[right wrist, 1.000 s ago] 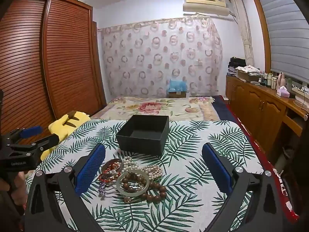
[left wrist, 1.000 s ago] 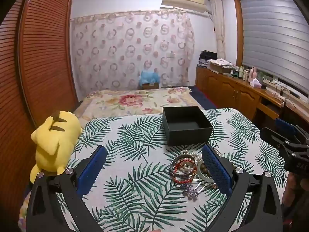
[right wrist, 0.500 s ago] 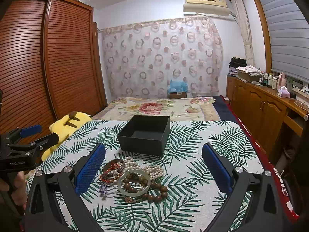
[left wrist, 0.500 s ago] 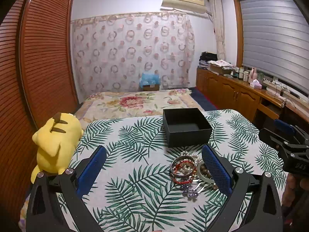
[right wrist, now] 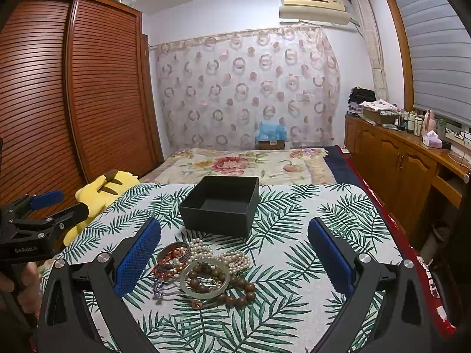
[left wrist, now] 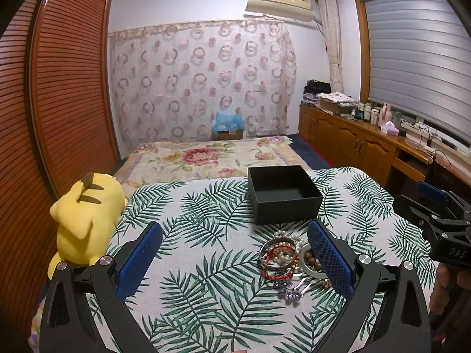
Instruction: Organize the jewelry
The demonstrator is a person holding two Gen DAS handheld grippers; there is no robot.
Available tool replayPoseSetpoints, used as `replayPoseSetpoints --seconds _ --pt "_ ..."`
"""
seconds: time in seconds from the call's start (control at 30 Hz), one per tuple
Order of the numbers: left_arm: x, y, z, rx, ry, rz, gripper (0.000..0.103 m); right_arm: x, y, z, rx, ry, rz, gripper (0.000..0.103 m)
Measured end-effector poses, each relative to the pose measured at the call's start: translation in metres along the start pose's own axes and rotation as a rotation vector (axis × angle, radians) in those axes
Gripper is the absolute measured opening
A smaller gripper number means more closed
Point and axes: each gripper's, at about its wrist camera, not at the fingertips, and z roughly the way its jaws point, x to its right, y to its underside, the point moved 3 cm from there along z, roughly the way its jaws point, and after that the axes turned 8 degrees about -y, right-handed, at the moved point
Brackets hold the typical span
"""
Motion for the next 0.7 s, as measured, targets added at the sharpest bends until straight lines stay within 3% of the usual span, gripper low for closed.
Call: replayPoseSetpoints --seconds 0.7 --pt "-0.0037 -0.0053 -0.0092 0.007 0.000 -0.001 0.095 0.0000 0.0002 -0.0003 0.003 0.000 0.001 0.101"
